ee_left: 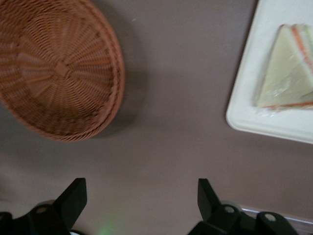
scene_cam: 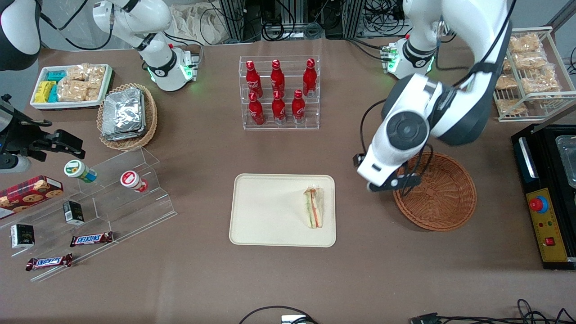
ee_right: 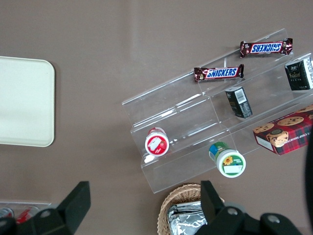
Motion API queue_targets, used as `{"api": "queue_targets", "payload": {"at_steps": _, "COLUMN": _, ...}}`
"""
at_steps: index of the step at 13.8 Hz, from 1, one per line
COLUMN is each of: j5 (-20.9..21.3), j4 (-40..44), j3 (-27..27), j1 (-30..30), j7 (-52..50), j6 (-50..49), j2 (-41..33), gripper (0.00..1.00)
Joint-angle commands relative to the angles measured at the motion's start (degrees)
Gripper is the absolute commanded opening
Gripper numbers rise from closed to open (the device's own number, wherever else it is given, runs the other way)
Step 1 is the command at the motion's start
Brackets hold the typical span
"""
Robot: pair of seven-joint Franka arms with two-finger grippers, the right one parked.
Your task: Place sandwich from basket to tray
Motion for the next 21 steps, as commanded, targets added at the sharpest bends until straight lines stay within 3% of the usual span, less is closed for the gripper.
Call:
{"api": "queue_targets", "payload": {"at_steps": 1, "j5": -1.1, "j4": -9.6, "j3": 0.5, "j1": 4.0, "j7": 4.8, "j6": 1.7, "j2": -9.9, "gripper": 1.00}}
{"api": "queue_targets", "payload": {"at_steps": 4, "j5": -1.2, "j4": -7.9, "j3": 0.6, "j1": 10.6, "j7": 15.9, "j6": -2.0, "j2": -11.7, "gripper": 1.00}}
{"api": "queue_targets", "payload": {"at_steps": 8, "j5": -1.2, "j4": -5.1, "j3": 0.6, "j1": 16.3, "j7": 20.7, "j6": -2.5, "j2": -12.0, "gripper": 1.00}}
{"api": "queue_targets", "payload": {"at_steps": 13, "j5": -1.3, "j4": -5.2, "j3": 2.5, "j1": 17.1, "j7": 25.9, "j6": -4.0, "j2": -12.8, "gripper": 1.00}}
{"api": "queue_targets", "payload": {"at_steps": 17, "j5": -1.5, "j4": -5.4, "j3": 8.6, "j1": 16.3, "j7": 34.0, "j6": -5.8, "j2": -14.6, "gripper": 1.00}}
{"api": "queue_targets", "payload": {"at_steps": 19, "j5": -5.0, "j4": -3.3, "j3": 9.1, "j1": 17.1, "j7": 35.5, "j6": -6.0, "j2": -13.6, "gripper": 1.00}}
{"api": "queue_targets", "payload": {"at_steps": 21, "j5": -4.8, "j4": -1.2, "j3": 8.7, "j1": 16.4, "j7": 35.6, "j6": -6.6, "j2": -11.3, "gripper": 1.00}}
